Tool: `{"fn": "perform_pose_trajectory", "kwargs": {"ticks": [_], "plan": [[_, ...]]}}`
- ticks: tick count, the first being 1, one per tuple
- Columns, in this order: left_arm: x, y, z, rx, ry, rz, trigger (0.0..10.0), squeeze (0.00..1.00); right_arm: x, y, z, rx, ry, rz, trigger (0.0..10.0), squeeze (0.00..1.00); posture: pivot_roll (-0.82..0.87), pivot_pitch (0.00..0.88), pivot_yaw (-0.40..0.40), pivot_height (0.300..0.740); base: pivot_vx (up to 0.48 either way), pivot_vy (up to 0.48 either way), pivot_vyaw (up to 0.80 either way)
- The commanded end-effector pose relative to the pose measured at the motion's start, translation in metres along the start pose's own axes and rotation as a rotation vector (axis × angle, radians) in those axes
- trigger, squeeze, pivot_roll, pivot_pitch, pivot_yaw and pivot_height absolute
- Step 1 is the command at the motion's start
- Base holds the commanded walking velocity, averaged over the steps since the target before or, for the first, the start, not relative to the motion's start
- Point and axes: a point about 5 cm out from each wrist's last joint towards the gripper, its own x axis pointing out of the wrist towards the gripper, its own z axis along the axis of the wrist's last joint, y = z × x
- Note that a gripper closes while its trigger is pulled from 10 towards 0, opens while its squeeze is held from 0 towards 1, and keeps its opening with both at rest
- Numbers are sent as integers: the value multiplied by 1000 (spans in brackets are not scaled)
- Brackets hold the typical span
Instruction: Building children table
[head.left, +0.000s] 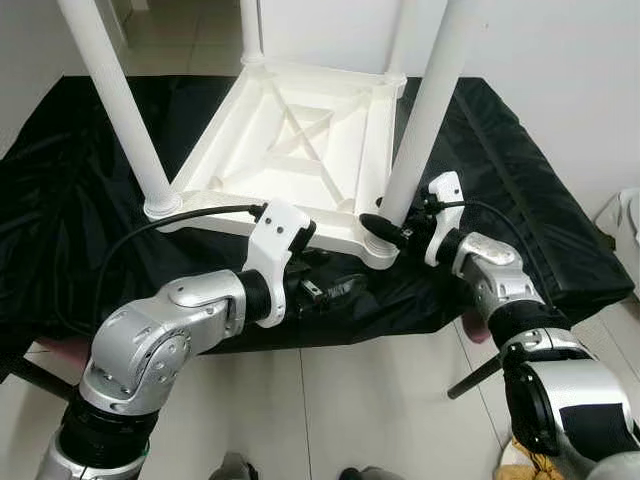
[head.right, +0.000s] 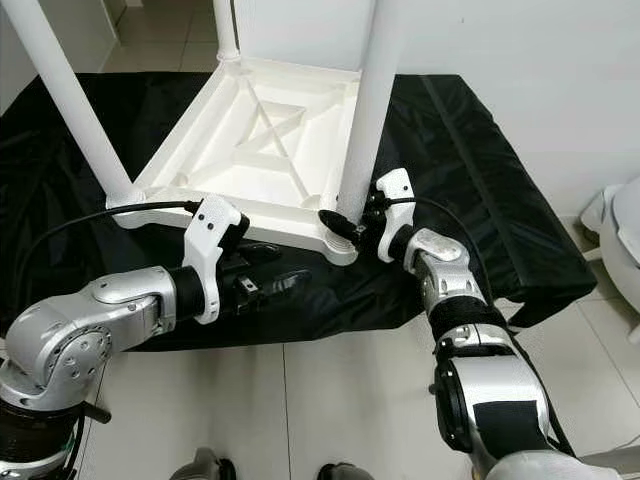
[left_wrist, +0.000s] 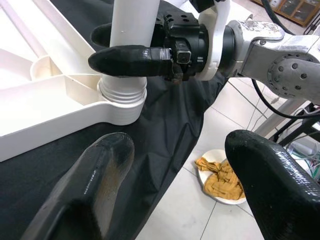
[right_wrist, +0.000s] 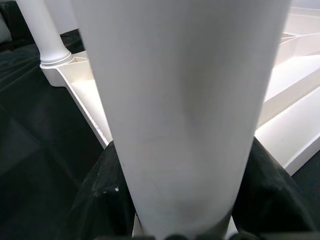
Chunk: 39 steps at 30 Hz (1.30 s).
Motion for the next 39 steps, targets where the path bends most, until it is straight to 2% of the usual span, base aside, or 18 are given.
{"fn": "perform_pose_trajectory", "kwargs": {"ticks": [1, 2, 4, 11, 15, 20, 23, 24, 26, 29, 35, 36, 39], "plan": [[-2, -2, -1, -1, 7, -10, 10000, 0, -1, 8, -21, 61, 63, -28, 0, 0, 31, 94, 6, 740, 0, 0, 0], [-2, -2, -1, -1, 7, -10, 10000, 0, -1, 8, -21, 61, 63, -28, 0, 0, 31, 94, 6, 740, 0, 0, 0], [-1, -2, -1, -2, 10, -16, 10000, 0, 1, 10, -21, 72, 33, -117, 0, 0, 18, 99, 10, 740, 0, 0, 0], [0, -3, -2, -3, 12, -23, 10000, 0, 7, 21, -24, 115, 0, -208, 0, 0, 11, 103, 10, 740, 0, 0, 0], [1, -4, -3, -10, 10, -28, 10000, 0, 23, 44, -20, 170, -60, -410, 0, 0, 8, 110, 7, 740, 0, 0, 0], [1, -4, -3, -12, 11, -28, 10000, 0, 28, 53, -15, 148, -69, -489, 0, 0, 4, 115, 7, 740, 0, 0, 0], [1, -5, -3, -15, 12, -33, 10000, 0, 32, 62, -13, 137, -56, -628, 0, 0, 0, 116, 7, 740, 0, 0, 0], [1, -5, -3, -15, 12, -33, 10000, 0, 32, 62, -13, 137, -56, -628, 0, 0, 0, 116, 7, 740, 0, 0, 0], [2, -6, -4, -18, 13, -38, 10000, 0, 38, 72, -17, 167, -31, -733, 0, 0, -5, 117, 7, 740, 0, 0, 0], [2, -6, -5, -21, 14, -37, 10000, 0, 46, 89, -13, 176, -29, -727, 0, 0, -9, 117, 8, 740, 0, 0, 0], [3, -7, -4, -21, 10, -43, 10000, 0, 49, 99, -9, 173, -10, -700, 0, 0, -8, 117, 3, 740, 0, 0, 0], [3, -7, -4, -23, 9, -41, 10000, 0, 47, 98, -10, 167, -5, -715, 1804, 0, -8, 118, 3, 740, 0, 0, 0], [3, -7, -4, -24, 9, -40, 10000, 0, 46, 97, -10, 162, -1, -727, 1804, 0, -8, 118, 3, 740, 0, 0, 0]]}}
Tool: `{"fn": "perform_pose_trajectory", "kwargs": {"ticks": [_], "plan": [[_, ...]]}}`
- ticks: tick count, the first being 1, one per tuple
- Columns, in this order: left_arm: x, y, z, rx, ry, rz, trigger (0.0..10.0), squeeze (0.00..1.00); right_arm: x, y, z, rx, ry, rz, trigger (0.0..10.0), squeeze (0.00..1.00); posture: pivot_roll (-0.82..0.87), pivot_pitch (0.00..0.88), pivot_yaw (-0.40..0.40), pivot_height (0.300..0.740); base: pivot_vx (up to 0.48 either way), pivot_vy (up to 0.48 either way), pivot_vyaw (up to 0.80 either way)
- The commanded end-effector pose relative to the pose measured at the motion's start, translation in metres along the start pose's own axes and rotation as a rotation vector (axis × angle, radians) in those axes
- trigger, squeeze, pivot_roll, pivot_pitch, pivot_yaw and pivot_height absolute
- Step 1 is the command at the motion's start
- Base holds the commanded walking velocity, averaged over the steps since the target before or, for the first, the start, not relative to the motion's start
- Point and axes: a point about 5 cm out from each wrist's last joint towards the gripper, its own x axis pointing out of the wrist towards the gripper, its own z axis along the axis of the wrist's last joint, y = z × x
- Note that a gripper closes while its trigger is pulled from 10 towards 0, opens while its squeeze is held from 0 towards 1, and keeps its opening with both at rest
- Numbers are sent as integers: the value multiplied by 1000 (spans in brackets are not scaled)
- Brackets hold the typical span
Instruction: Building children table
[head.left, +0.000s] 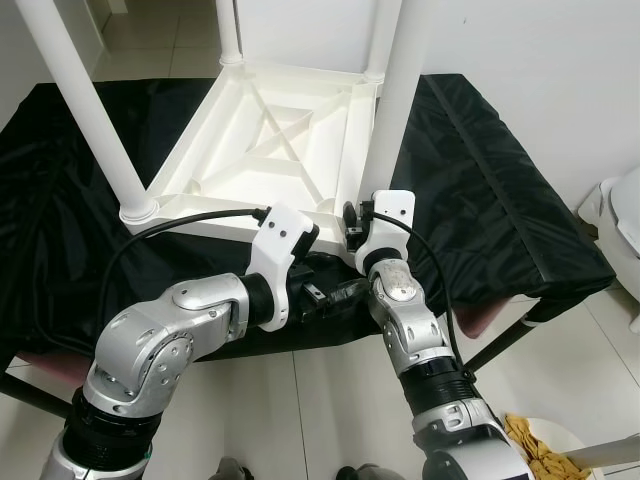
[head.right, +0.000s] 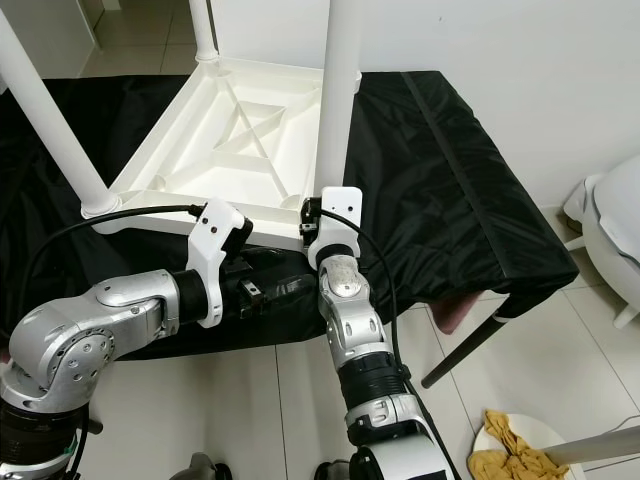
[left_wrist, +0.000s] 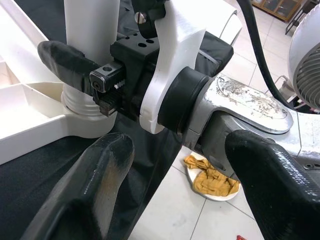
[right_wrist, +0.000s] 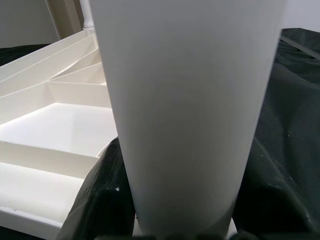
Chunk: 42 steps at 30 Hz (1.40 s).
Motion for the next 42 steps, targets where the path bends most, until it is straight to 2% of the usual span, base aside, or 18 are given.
{"fn": "perform_pose_trajectory", "kwargs": {"ticks": [1, 3, 4, 5, 6, 10, 13, 14, 15, 16, 19, 22, 25, 26, 30, 32, 37, 42], "plan": [[0, -4, -3, -8, 11, -20, 10000, 0, -7, 12, -18, 37, 90, 16, 10000, 0, -9, 120, 2, 740, 0, 0, 0], [0, -4, -3, -8, 12, -20, 10000, 0, -7, 10, -18, 38, 88, 19, 10000, 0, -9, 121, 2, 740, 0, 0, 0], [0, -4, -3, -7, 12, -21, 10000, 0, -7, 8, -18, 50, 87, 15, 10000, 600, -9, 120, 2, 740, 0, 0, 0], [0, -4, -3, -7, 12, -21, 10000, 0, -7, 8, -18, 50, 87, 15, 10000, 600, -9, 120, 2, 740, 0, 0, 0], [0, -4, -3, -7, 12, -21, 10000, 0, -7, 4, -17, 52, 79, 16, 10000, 1000, -9, 120, 2, 740, 0, 0, 0], [0, -4, -3, -10, 12, -19, 10000, 0, -10, -7, -14, 80, 49, 67, 10000, 1000, -11, 122, 1, 740, 0, 0, 0], [1, -4, -3, -11, 12, -20, 10000, 0, -10, -11, -12, 65, 40, 90, 10000, 1000, -11, 121, 0, 740, 0, 0, 0], [1, -4, -3, -11, 12, -20, 10000, 0, -9, -13, -12, 50, 35, 122, 10000, 396, -11, 121, 0, 740, 0, 0, 0], [1, -4, -3, -11, 12, -20, 10000, 0, -9, -13, -12, 50, 35, 122, 10000, 396, -11, 121, 0, 740, 0, 0, 0], [1, -4, -3, -11, 12, -20, 10000, 0, -8, -17, -11, 43, 25, 161, 10000, 0, -11, 120, -1, 740, 0, 0, 0], [1, -4, -4, -12, 12, -19, 10000, 0, -7, -22, -7, 34, 7, 242, 10000, 0, -11, 119, -2, 740, 0, 0, 0], [0, -3, -3, -11, 12, -18, 10000, 0, -1, -40, 0, -9, -21, 336, 10000, 0, -7, 116, -3, 740, 0, 0, 0], [0, -3, -3, -10, 12, -18, 10000, 0, 2, -47, 2, -32, -25, 368, 10000, 0, -5, 115, -4, 740, 0, 0, 0], [0, -3, -3, -8, 12, -17, 10000, 0, 6, -61, 4, -67, -15, 426, 10000, 0, -1, 115, -3, 740, 0, 0, 0], [0, -3, -3, -7, 12, -16, 10000, 0, 10, -73, 6, -88, 2, 482, 10000, 0, 5, 110, -3, 740, 0, 0, 0], [-1, -3, -2, -4, 11, -13, 10000, 0, 11, -81, 6, -130, 51, 635, 10000, 0, 10, 103, -6, 740, 0, 0, 0], [-1, -3, -2, -3, 11, -12, 10000, 0, 11, -83, 4, -153, 78, 731, 10000, 0, 12, 99, -5, 740, 0, 0, 0], [-1, -4, -2, 1, 12, -15, 10000, 0, 15, -82, 1, -133, 103, 824, 10000, 0, 22, 87, -3, 740, 0, 0, 0]]}}
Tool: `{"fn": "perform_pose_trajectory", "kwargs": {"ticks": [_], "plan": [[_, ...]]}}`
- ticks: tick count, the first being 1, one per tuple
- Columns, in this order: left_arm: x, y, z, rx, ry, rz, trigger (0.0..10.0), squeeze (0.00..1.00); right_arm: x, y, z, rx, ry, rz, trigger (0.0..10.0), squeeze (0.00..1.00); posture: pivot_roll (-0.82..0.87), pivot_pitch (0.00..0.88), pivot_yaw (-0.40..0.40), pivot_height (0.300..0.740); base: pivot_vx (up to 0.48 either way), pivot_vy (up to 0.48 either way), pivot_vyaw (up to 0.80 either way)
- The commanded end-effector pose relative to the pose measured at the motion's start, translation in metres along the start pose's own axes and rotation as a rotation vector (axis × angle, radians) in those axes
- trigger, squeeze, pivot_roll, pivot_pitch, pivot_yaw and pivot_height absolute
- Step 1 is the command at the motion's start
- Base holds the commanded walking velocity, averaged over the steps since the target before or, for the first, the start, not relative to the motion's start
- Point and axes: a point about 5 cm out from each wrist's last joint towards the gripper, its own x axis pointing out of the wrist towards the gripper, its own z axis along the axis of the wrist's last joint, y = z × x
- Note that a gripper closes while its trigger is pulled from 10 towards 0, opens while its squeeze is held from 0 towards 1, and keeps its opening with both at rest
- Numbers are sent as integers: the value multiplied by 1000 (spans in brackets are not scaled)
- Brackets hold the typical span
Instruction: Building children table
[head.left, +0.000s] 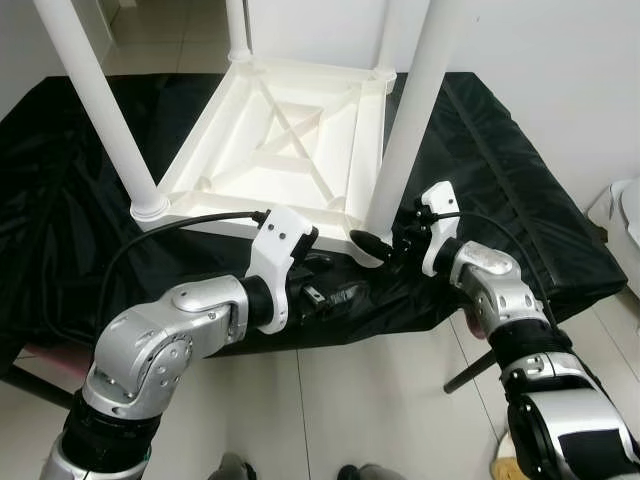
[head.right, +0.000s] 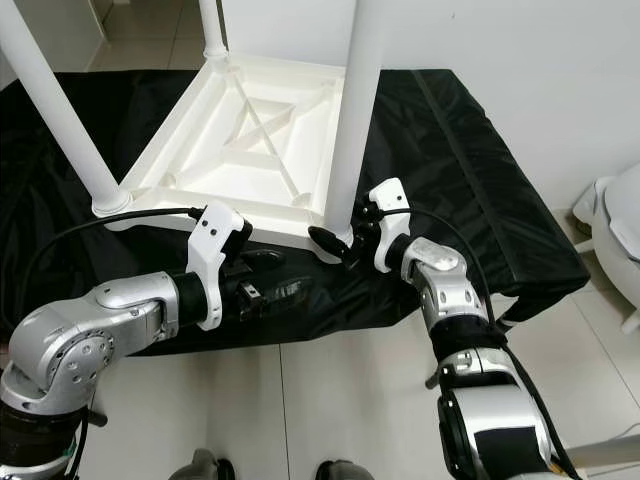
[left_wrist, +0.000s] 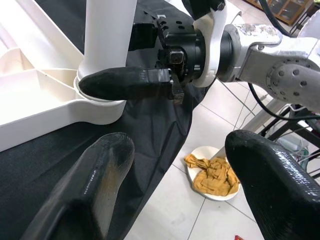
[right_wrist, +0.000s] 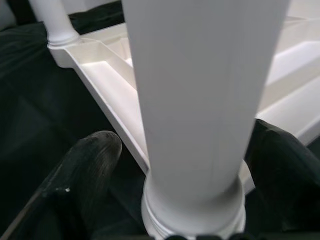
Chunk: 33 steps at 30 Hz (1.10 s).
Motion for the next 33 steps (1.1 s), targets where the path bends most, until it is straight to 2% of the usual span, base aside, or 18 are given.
{"fn": "perform_pose_trajectory", "kwargs": {"ticks": [1, 8, 9, 10, 17, 26, 33], "plan": [[0, -3, 0, 10, 8, -11, 10000, 0, 1, 1, -1, -3, 4, 28, 10000, 0, 22, 87, -3, 740, 0, 0, 0], [-2, -3, 0, 14, 10, -12, 10000, 0, 6, -5, 2, -35, 7, 34, 10000, 0, 28, 75, 2, 740, 0, 0, 0], [-2, -3, 1, 16, 10, -13, 10000, 0, 6, -6, 3, -39, 12, 25, 6863, 0, 28, 74, 3, 740, 0, 0, 0], [-2, -3, 1, 18, 10, -14, 10000, 0, 7, -7, 2, -39, 25, 13, 0, 0, 29, 71, 5, 740, 0, 0, 0], [-2, -4, 1, 21, 13, -18, 10000, 0, 4, -6, -6, -49, 76, 52, 0, 0, 27, 73, 7, 740, 0, 0, 0], [-1, -4, 1, 18, 13, -20, 10000, 0, -2, -6, -12, -56, 80, 73, 0, 0, 20, 79, 10, 740, 0, 0, 0], [-1, -5, 0, 13, 11, -17, 10000, 0, -5, -10, -12, -39, 69, -19, 0, 0, 16, 86, 2, 740, 0, 0, 0]]}}
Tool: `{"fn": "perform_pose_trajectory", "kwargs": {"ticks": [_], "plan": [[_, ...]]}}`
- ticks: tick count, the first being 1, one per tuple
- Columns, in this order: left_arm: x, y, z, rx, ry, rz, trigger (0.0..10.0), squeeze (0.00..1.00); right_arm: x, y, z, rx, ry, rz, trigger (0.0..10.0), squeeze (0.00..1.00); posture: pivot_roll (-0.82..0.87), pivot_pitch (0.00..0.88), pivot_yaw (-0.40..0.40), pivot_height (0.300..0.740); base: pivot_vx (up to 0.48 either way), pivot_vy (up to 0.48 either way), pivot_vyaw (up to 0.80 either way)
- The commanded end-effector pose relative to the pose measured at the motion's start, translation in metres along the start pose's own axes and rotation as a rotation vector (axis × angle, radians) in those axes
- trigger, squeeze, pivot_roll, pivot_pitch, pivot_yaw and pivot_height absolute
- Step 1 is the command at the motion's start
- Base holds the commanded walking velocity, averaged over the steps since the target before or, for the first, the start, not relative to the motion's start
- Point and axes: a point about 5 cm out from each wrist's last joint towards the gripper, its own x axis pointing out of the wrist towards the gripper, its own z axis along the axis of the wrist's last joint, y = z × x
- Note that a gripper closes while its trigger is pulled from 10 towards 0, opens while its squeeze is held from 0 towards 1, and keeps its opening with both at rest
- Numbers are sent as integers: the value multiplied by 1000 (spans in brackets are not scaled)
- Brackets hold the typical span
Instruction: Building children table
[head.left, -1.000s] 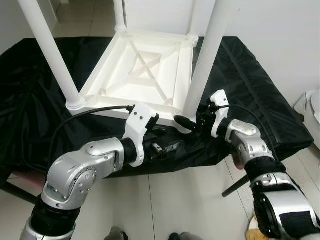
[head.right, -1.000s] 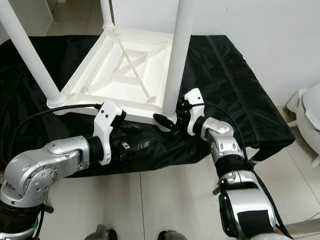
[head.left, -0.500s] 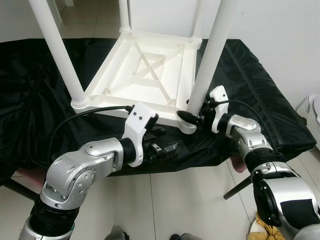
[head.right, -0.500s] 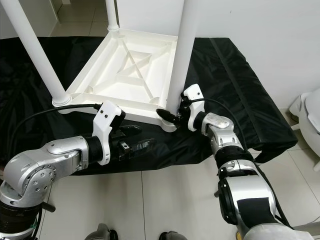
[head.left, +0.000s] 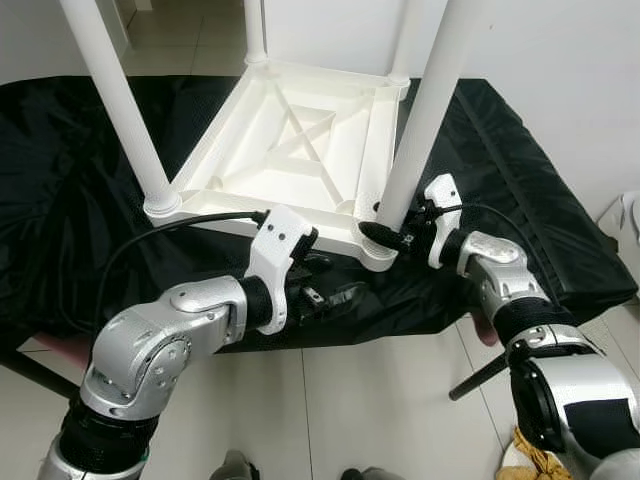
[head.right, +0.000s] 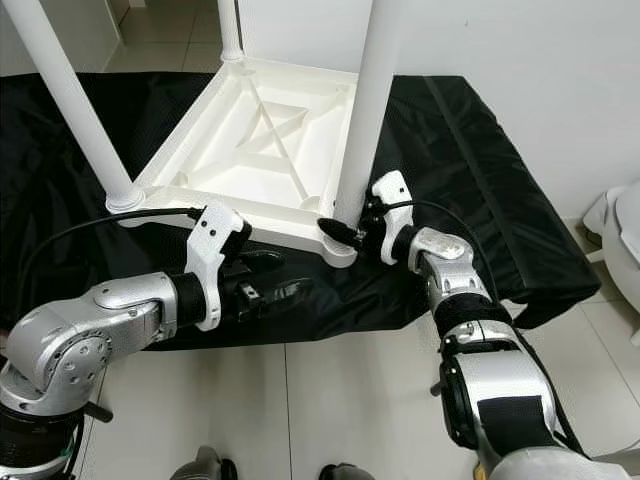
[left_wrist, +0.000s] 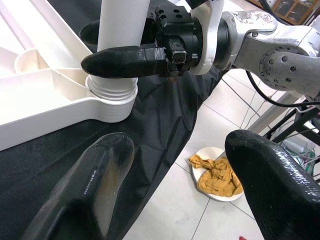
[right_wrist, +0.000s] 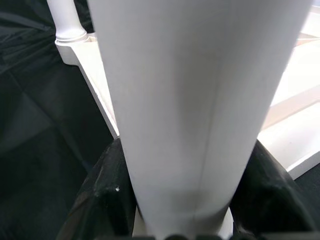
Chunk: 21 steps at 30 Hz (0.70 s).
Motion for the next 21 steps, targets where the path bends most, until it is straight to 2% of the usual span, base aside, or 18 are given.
{"fn": "perform_pose_trajectory", "kwargs": {"ticks": [1, 4, 11, 12, 15, 18, 21], "plan": [[0, -3, -1, 7, 6, -10, 10000, 0, -3, 3, -14, 36, 52, -30, 0, 0, 16, 92, 0, 740, 0, 0, 0], [-1, -4, -1, 3, 5, -6, 10000, 0, -2, 7, -16, 67, 36, -79, 0, 0, 13, 101, -3, 740, 0, 0, 0], [0, -4, -2, -8, 5, -6, 10000, 0, 14, 41, -27, 160, -18, -222, 0, 0, 3, 117, 1, 740, 0, 0, 0], [0, -4, -2, -8, 5, -6, 10000, 0, 14, 41, -27, 160, -18, -222, 0, 0, 3, 117, 1, 740, 0, 0, 0], [1, -4, -3, -15, 4, -9, 10000, 0, 22, 52, -27, 205, -33, -327, 0, 0, 3, 120, 1, 740, 0, 0, 0], [1, -4, -3, -16, 4, -9, 10000, 0, 24, 56, -26, 213, -33, -371, 0, 0, -1, 121, 0, 740, 0, 0, 0], [1, -5, -4, -23, 3, -13, 10000, 0, 37, 68, -16, 252, -42, -509, 0, 0, -6, 123, 2, 740, 0, 0, 0]]}}
